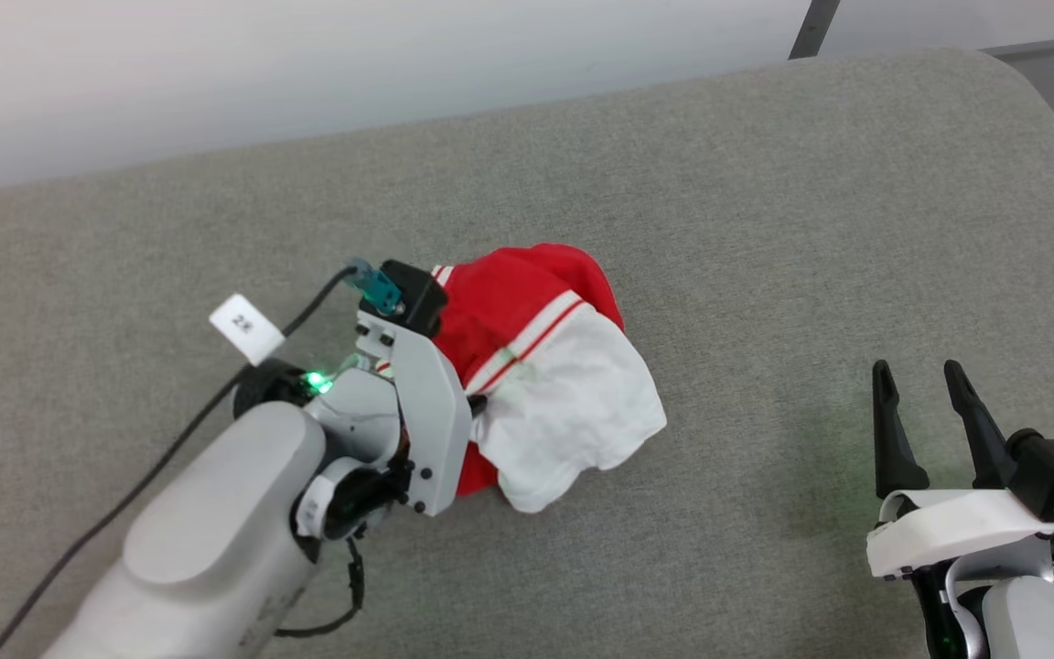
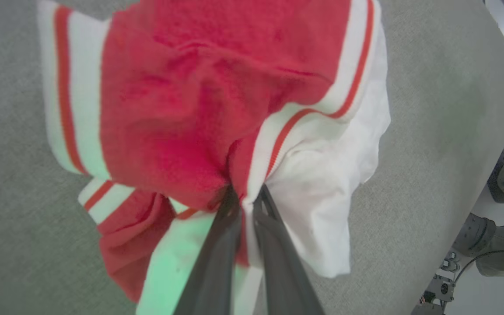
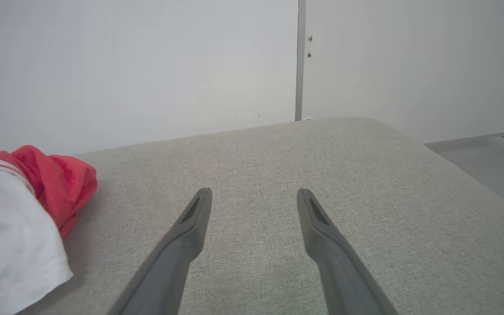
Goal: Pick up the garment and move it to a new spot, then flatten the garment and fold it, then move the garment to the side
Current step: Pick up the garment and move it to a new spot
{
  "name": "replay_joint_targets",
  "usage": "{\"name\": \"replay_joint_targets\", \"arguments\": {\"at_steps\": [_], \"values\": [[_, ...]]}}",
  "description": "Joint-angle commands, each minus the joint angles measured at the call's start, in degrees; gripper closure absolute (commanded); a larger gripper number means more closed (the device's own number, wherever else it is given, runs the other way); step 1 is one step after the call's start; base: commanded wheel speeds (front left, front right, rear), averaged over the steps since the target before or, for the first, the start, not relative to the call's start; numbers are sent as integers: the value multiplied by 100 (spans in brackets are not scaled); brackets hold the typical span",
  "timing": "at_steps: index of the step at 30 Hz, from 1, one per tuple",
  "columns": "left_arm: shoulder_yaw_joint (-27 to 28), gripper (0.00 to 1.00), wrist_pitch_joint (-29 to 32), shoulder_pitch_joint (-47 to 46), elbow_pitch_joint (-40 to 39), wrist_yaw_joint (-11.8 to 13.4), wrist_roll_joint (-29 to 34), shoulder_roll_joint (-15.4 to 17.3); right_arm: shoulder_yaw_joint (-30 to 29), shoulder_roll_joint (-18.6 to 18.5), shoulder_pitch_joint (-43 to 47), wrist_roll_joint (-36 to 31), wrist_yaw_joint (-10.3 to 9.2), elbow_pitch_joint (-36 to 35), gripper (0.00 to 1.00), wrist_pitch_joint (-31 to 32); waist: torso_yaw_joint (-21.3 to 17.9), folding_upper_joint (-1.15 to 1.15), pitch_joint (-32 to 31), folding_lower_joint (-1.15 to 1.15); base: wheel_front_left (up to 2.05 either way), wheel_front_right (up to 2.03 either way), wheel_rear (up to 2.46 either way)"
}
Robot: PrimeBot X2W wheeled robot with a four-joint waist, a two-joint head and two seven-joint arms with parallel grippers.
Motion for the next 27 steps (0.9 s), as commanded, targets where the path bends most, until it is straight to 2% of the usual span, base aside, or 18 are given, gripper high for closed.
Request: {"name": "replay_joint_targets", "arguments": {"at_steps": [1,2,3,6,7,8,16,21,27], "values": [[-17,91,-24,50,105,-63,-38,-58,18,12,-77,34,0,11,0,-35,13,0,10,0,0,0,0],[-24,89,-35,44,204,-100,-76,-99,30,12,-94,36,0,18,0,-40,24,0,16,0,0,0,0],[-28,74,-59,23,288,-136,-85,-131,43,13,-114,37,0,30,0,-46,36,0,19,0,0,0,0],[-89,53,-95,-55,522,-257,-65,-213,64,13,-135,14,0,63,0,-53,95,0,-1,0,0,0,0],[-89,8,-102,-84,580,-293,-100,-237,66,13,-146,-3,0,73,0,-50,120,0,-19,0,0,0,0],[-89,0,-102,-126,629,-332,-115,-251,57,12,-158,-21,0,78,0,-48,151,0,-43,0,0,0,0],[-47,0,-65,-360,547,-475,-152,-195,12,12,-113,-127,1,73,0,42,468,0,-277,0,0,0,0],[27,0,-137,-304,178,-452,-182,-87,-45,12,-19,-191,0,38,0,108,710,0,-483,0,0,0,0],[215,0,-541,-46,-363,-362,-140,121,-42,-5,87,-224,0,2,0,201,954,0,-780,0,0,0,0]]}}
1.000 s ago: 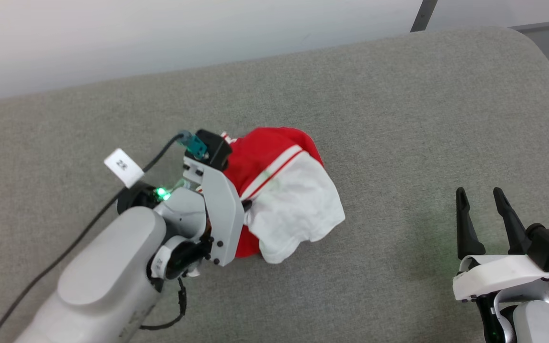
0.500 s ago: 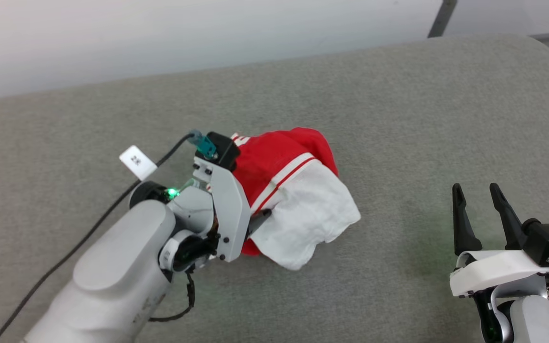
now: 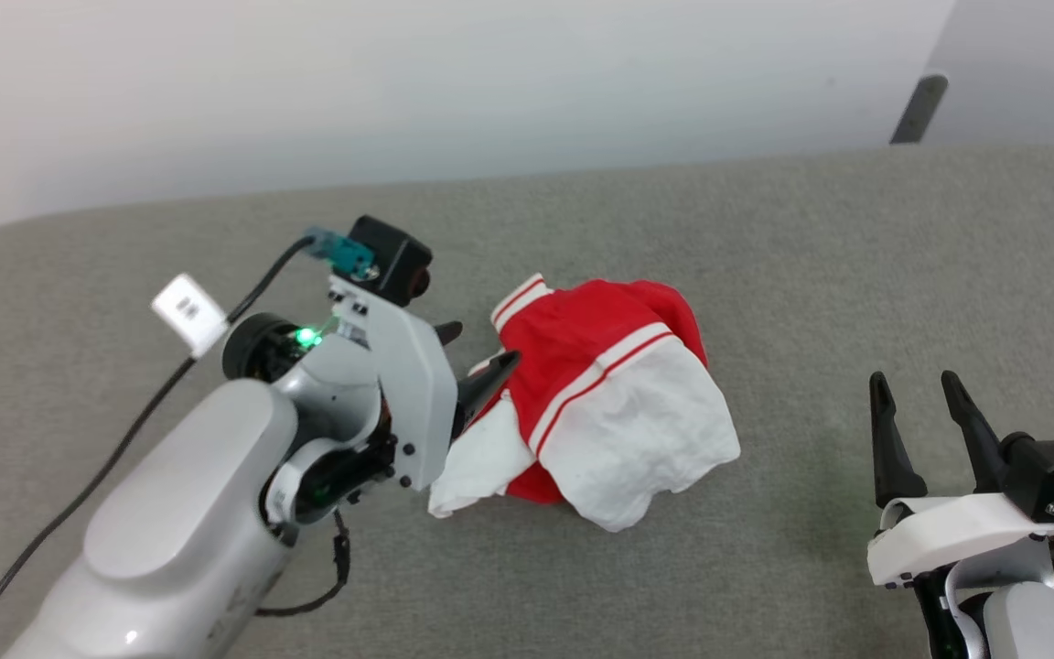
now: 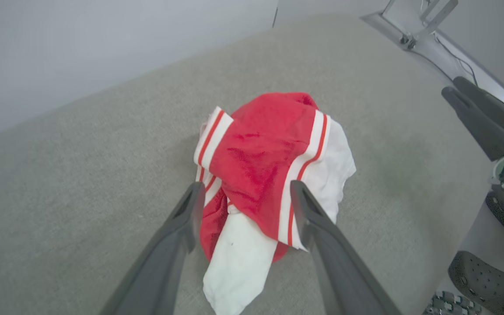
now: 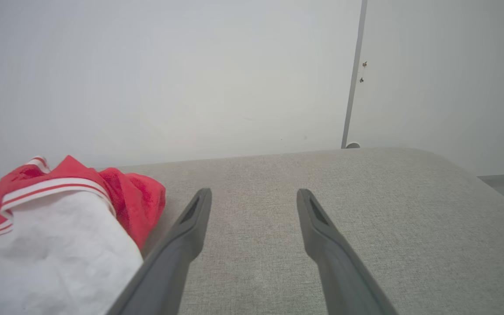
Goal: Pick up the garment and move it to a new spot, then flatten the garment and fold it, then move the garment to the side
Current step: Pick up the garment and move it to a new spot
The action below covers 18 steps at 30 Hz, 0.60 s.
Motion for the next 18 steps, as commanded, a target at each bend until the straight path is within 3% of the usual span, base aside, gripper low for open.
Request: {"name": "replay_joint_targets", "arguments": {"at_steps": [1,18], "values": [[55,0,-134,152,-113,36,14,43,-6,-5,90,-33,0,-27,0,20,211,0,-249,0,0,0,0],[1244,0,-2913,2113,-1018,387,339,1042,-73,-155,624,81,0,-215,0,170,675,0,-901,0,0,0,0]]}}
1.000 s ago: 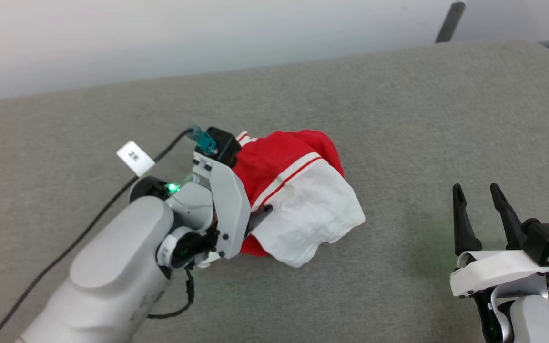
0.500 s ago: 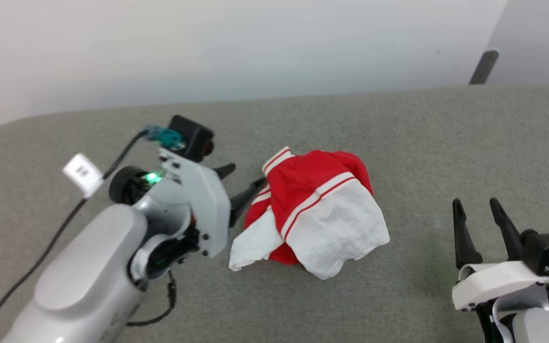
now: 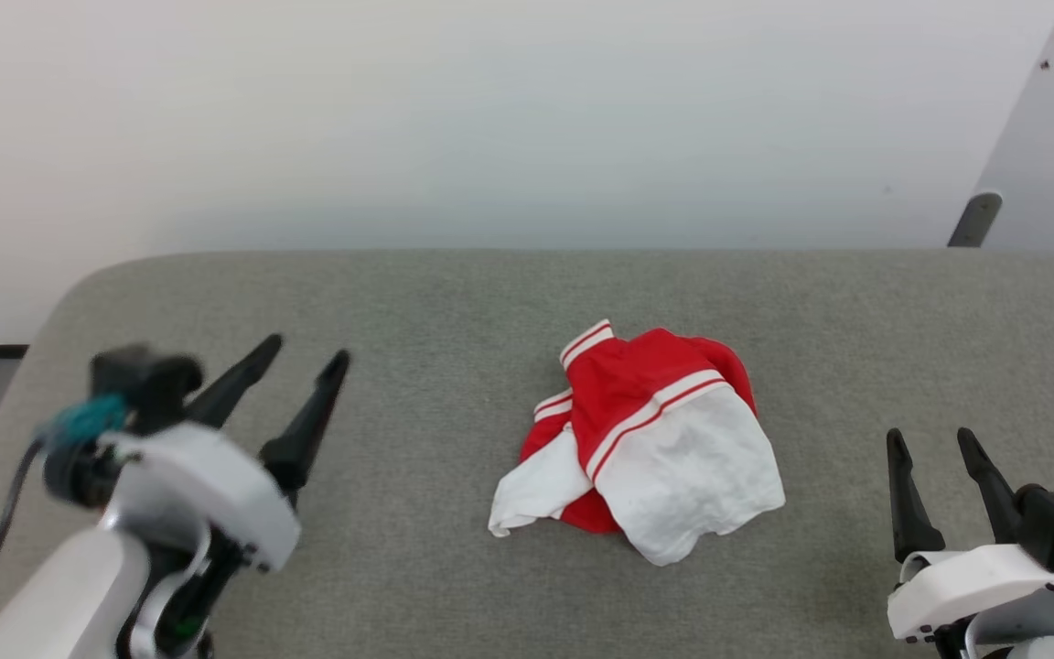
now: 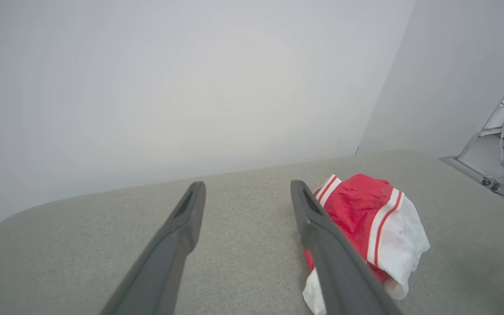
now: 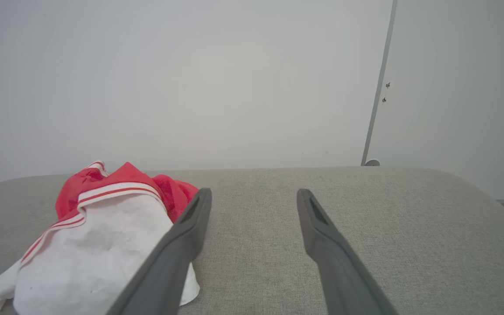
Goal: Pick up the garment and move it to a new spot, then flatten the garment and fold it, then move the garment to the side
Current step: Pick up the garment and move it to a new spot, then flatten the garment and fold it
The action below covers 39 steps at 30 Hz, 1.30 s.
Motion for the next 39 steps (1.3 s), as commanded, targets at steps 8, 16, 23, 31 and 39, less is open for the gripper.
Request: {"name": "replay_joint_targets", "arguments": {"at_steps": [8,16,23,31,39], "values": [[539,0,-1401,1087,227,137,-8,92,-67,-81,297,22,0,-53,0,19,284,0,-260,0,0,0,0],[911,0,-1977,1643,553,180,34,106,-103,-106,418,-11,1,-9,0,-22,410,0,-381,0,0,0,0],[1321,0,-2081,2046,630,82,83,38,-155,-119,523,-20,1,-20,0,-44,479,0,-416,0,0,0,0],[1675,0,-2087,2276,683,-80,229,-176,-161,-123,593,-55,0,-50,0,-10,474,0,-415,0,0,0,0],[1696,0,-1998,2263,696,-235,225,-252,-108,-137,549,-71,0,-90,0,41,436,0,-386,0,0,0,0]]}}
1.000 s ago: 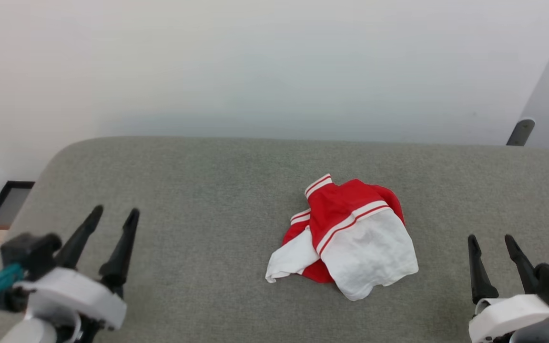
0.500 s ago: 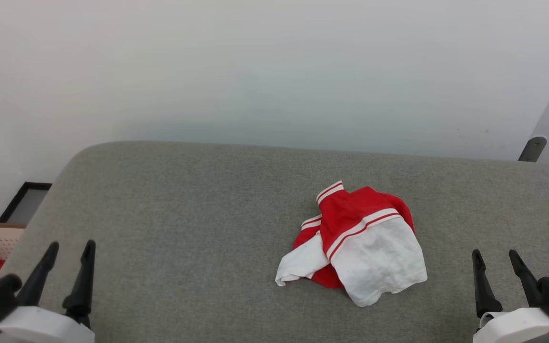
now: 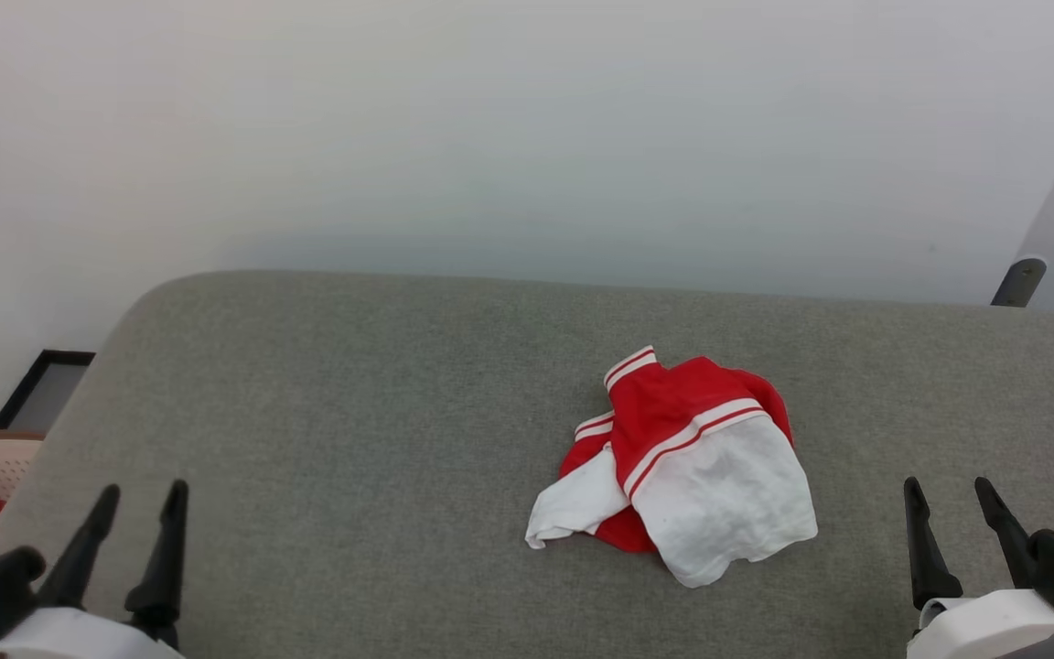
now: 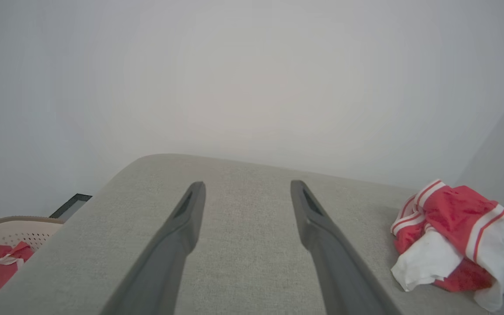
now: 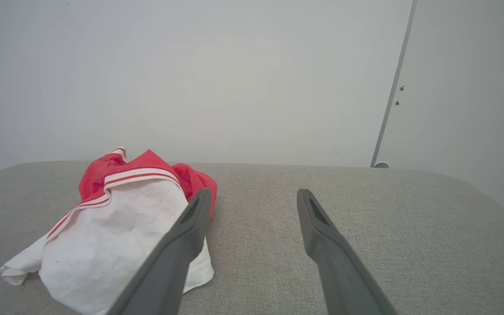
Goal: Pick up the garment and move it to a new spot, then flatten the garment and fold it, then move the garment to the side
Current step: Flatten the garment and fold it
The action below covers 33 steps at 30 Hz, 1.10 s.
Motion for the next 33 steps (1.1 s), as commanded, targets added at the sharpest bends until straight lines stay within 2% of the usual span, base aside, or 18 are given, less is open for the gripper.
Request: {"name": "replay_joint_targets", "arguments": {"at_steps": [1,6,16,26,33], "values": [[-52,0,118,-80,-50,-95,-37,17,26,-31,31,-32,0,-23,0,13,-18,0,20,0,0,0,0],[-238,0,704,-368,-210,-209,-165,135,73,-51,-52,-32,0,-41,0,36,-65,0,85,0,0,0,0],[-809,0,2714,-1561,-568,-341,-581,363,231,-60,-273,-19,0,-107,0,20,-392,0,404,0,0,0,0],[-1378,0,4354,-2594,-345,-410,-1031,233,333,10,-616,-36,1,-165,0,-76,-881,0,1091,0,0,0,0],[-1742,0,5137,-3105,62,-350,-1154,-17,347,96,-854,-45,0,-76,0,-206,-1187,0,1530,0,0,0,0]]}}
